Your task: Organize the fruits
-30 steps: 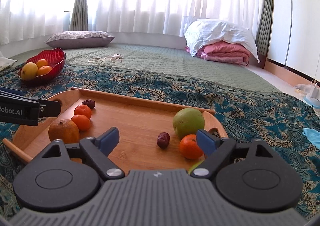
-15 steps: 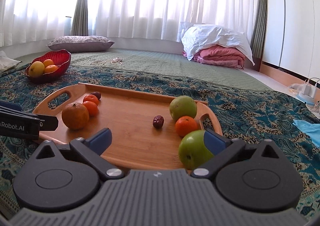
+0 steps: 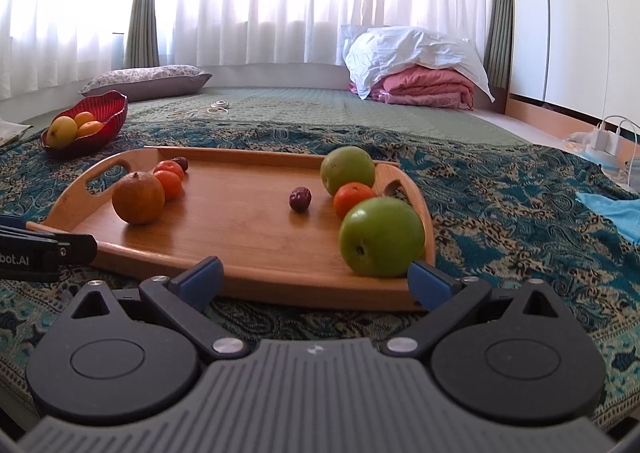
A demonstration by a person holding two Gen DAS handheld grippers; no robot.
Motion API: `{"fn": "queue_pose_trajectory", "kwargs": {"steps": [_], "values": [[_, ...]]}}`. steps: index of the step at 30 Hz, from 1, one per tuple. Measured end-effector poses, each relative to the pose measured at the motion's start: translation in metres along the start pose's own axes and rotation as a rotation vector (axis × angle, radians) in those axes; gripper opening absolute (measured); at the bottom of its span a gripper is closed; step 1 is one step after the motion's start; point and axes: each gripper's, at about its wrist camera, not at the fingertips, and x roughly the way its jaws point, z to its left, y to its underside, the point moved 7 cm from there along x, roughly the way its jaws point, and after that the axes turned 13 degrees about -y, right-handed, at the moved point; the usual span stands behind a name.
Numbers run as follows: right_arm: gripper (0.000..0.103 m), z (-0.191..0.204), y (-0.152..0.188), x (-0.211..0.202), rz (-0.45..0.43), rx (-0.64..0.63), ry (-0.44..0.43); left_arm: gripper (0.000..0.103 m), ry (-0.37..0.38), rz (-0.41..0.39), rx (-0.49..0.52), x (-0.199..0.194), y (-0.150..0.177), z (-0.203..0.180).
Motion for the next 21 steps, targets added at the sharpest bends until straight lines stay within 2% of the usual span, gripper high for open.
{"fn": "queue_pose_trajectory", "kwargs": {"steps": [9, 21], "values": [[0.103, -0.005, 0.017, 0.010, 0.045, 0.007, 0.016, 0.102, -0.040, 0.023, 0.008, 0.010, 0.012, -0.002], [0.103, -0.005, 0.023, 0.018, 0.073, 0.008, 0.011, 0.103, -0.048, 0.043, 0.000, 0.025, 0.018, -0.007]]}}
